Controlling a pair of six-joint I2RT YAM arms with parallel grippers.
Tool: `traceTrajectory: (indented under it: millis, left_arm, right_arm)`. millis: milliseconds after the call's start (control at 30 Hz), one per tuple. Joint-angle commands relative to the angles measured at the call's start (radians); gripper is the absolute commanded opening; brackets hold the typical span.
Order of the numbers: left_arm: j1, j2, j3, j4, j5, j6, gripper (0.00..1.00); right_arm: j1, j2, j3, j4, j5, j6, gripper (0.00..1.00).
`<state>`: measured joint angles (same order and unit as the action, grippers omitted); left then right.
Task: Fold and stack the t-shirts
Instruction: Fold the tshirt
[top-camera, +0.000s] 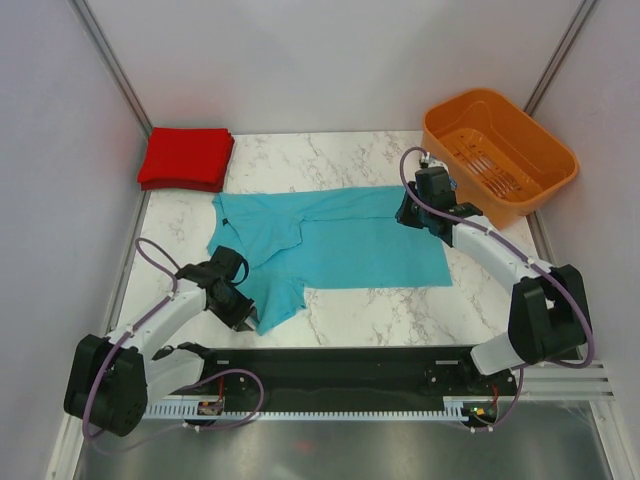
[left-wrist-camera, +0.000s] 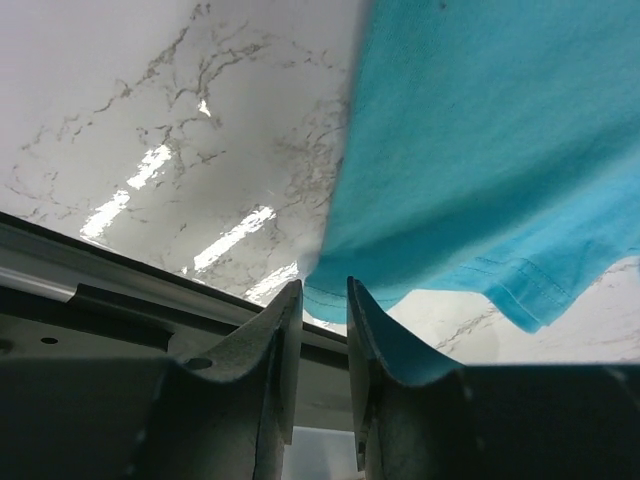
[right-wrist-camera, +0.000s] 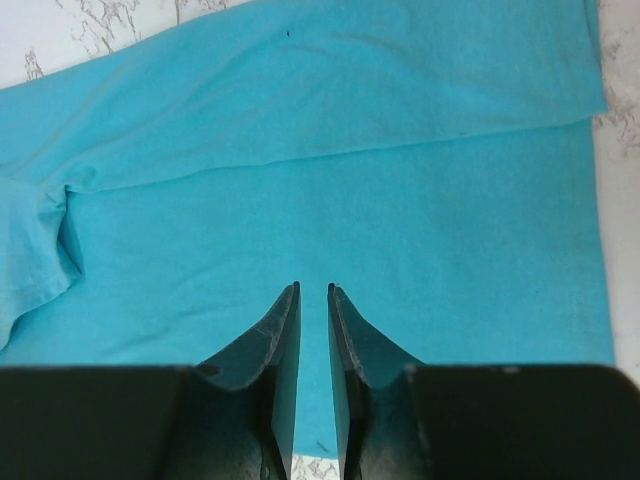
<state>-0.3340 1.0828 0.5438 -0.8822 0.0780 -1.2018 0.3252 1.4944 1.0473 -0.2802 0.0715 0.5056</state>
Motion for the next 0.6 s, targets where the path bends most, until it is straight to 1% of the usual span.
traceTrajectory:
  millis: [0, 200, 267, 367, 400, 433, 533, 567]
  left_arm:
    - [-0.017, 0.011, -0.021, 0.032, -0.052, -0.088, 0.31]
    - [-0.022, 0.046, -0.062, 0.112, -0.055, -0.097, 0.32]
    - [-0.025, 0.055, -0.058, 0.115, -0.057, -0.087, 0.31]
    - [-0.028, 0.063, -0.048, 0.115, -0.070, -0.071, 0.30]
    - [-0.028, 0.062, -0.047, 0.115, -0.075, -0.068, 0.29]
    - [-0.028, 0.065, -0.045, 0.115, -0.075, -0.061, 0.29]
    - [-0.028, 0.075, -0.039, 0.115, -0.101, -0.044, 0.16]
    - [-0.028, 0.078, -0.036, 0.115, -0.103, -0.036, 0.09]
  right_arm:
    - [0.002, -0.066, -0.035, 0.018, -0.009, 0.036, 0.25]
    - [0.000, -0.111, -0.069, 0.009, -0.013, 0.040, 0.27]
    - [0.002, -0.129, -0.079, -0.007, -0.009, 0.040, 0.27]
    - [0.000, -0.152, -0.089, -0.062, 0.028, 0.071, 0.34]
    - [-0.002, -0.158, -0.090, -0.083, 0.040, 0.091, 0.40]
    - [-0.005, -0.164, -0.093, -0.127, 0.045, 0.109, 0.41]
    - [-0.015, -0.172, -0.115, -0.198, 0.044, 0.197, 0.45]
    - [-0.018, -0.174, -0.130, -0.215, 0.063, 0.218, 0.45]
